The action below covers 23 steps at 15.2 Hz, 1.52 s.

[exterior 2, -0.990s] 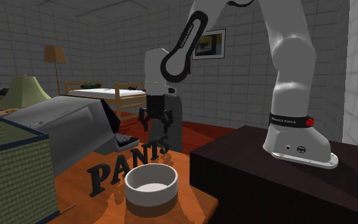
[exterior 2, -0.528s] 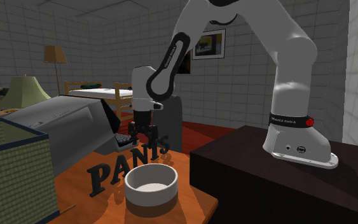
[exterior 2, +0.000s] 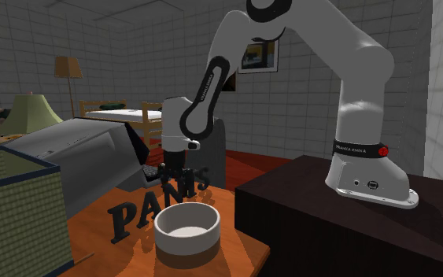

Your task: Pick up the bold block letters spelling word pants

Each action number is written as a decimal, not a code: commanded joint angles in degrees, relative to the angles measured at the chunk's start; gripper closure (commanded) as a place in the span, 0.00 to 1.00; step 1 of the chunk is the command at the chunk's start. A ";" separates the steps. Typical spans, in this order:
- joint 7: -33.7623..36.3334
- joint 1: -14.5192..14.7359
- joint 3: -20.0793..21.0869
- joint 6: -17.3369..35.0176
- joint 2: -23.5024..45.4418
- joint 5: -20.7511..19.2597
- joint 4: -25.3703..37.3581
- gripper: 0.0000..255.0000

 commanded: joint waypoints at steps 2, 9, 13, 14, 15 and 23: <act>0.04 0.16 -0.25 0.30 0.66 -0.14 0.40 0.00; 0.02 0.14 -0.24 0.29 0.65 -0.14 0.40 1.00; -0.07 -0.09 0.05 -0.12 -0.10 0.03 0.03 1.00; -0.20 -0.34 0.36 -0.54 -0.85 0.22 -0.33 1.00; -0.32 -0.60 0.67 -0.98 -1.60 0.41 -0.67 1.00; -1.54 -2.71 3.31 -4.68 -7.47 2.31 -3.00 1.00</act>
